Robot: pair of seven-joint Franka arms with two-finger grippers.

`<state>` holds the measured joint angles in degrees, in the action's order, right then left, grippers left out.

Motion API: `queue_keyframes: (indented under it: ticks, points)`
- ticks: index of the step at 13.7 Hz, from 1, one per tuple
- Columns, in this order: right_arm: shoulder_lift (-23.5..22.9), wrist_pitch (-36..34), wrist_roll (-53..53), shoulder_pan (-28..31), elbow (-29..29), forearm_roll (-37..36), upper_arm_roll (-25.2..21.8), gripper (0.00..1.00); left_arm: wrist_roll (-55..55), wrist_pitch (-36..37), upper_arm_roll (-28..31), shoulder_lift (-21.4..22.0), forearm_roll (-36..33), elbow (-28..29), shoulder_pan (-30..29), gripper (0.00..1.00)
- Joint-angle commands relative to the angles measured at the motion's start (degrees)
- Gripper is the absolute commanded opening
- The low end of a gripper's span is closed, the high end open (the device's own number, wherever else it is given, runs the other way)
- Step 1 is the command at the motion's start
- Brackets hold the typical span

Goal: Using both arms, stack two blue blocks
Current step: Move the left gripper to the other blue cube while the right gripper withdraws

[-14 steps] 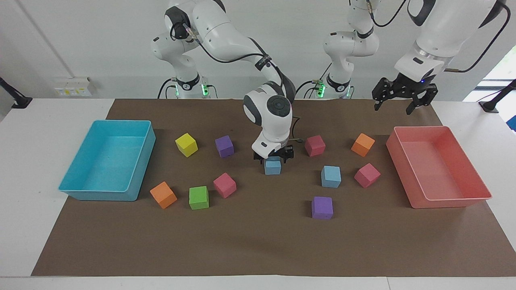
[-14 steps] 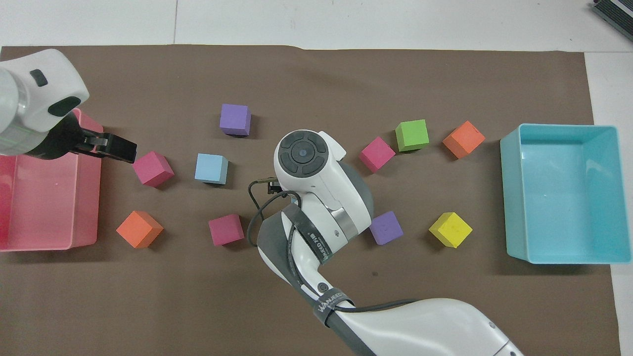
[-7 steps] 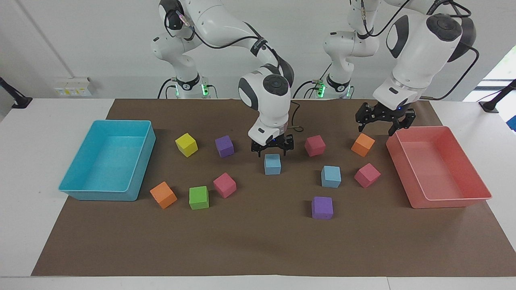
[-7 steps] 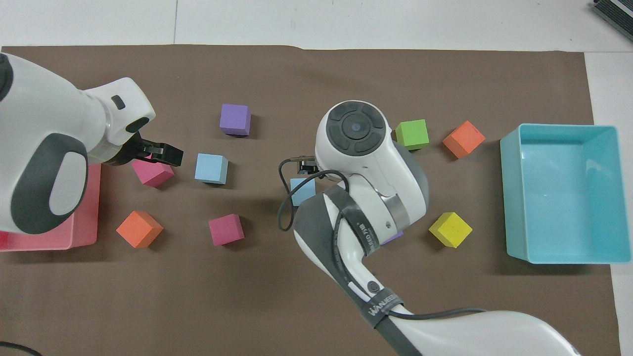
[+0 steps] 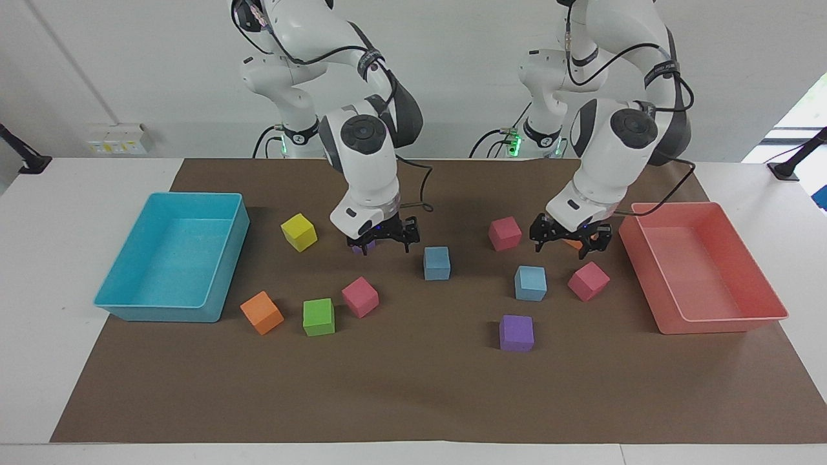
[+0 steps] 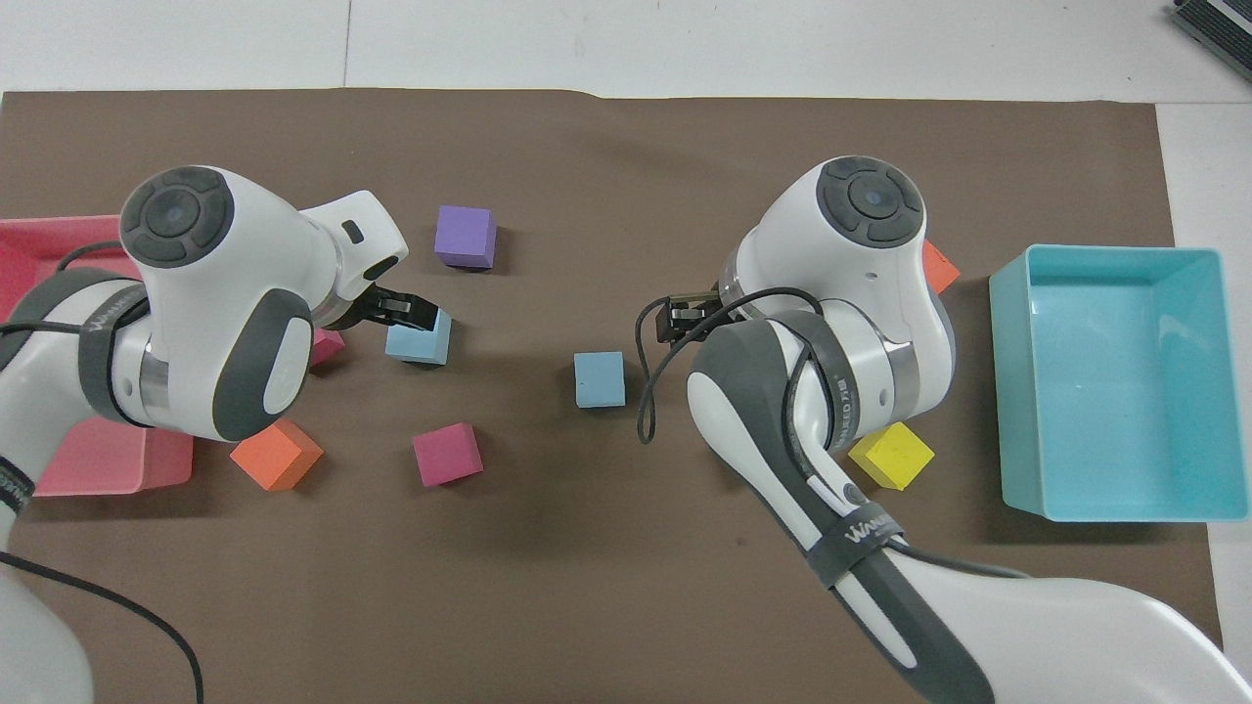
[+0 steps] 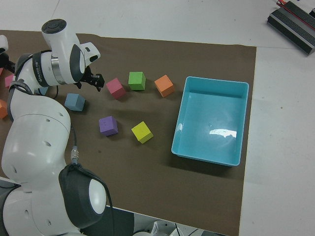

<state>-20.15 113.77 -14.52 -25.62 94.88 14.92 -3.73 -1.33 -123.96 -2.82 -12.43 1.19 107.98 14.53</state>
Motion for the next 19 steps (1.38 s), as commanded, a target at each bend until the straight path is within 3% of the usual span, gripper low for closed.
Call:
queue_keyframes:
  ticks: [1, 3, 5, 12, 16, 19]
  points:
    - [2.48, 2.51, 3.52, 2.32, 4.51, 7.11, 0.74, 0.31, -2.97, -4.79, 0.72, -0.04, -0.66, 3.64, 1.20, 1.00]
    - [3.01, 3.21, 6.06, 3.46, 5.84, 11.43, 0.65, 0.08, -5.70, -6.81, 0.63, -1.10, -0.66, 3.91, 1.29, 1.00]
    - [3.10, 3.66, 6.96, 4.52, 6.28, 12.93, 0.74, 0.00, -6.32, -7.52, 0.63, -1.71, -0.66, 4.43, 2.07, 1.00]
    - [2.40, 4.44, 21.44, 8.12, 11.46, 29.62, 0.65, 0.00, -6.94, -10.78, 0.72, -3.30, -0.66, 4.52, 1.56, 1.00]
    - [1.44, 6.72, 28.55, 8.30, 15.15, 38.22, 0.65, 0.00, -7.20, -14.02, 0.80, -6.28, -0.66, 5.31, 2.34, 1.00]
    - [1.08, 9.19, 30.78, 7.95, 17.18, 43.60, 0.65, 0.00, -7.11, -14.47, 0.80, -6.20, -0.66, 6.28, 1.91, 1.00]
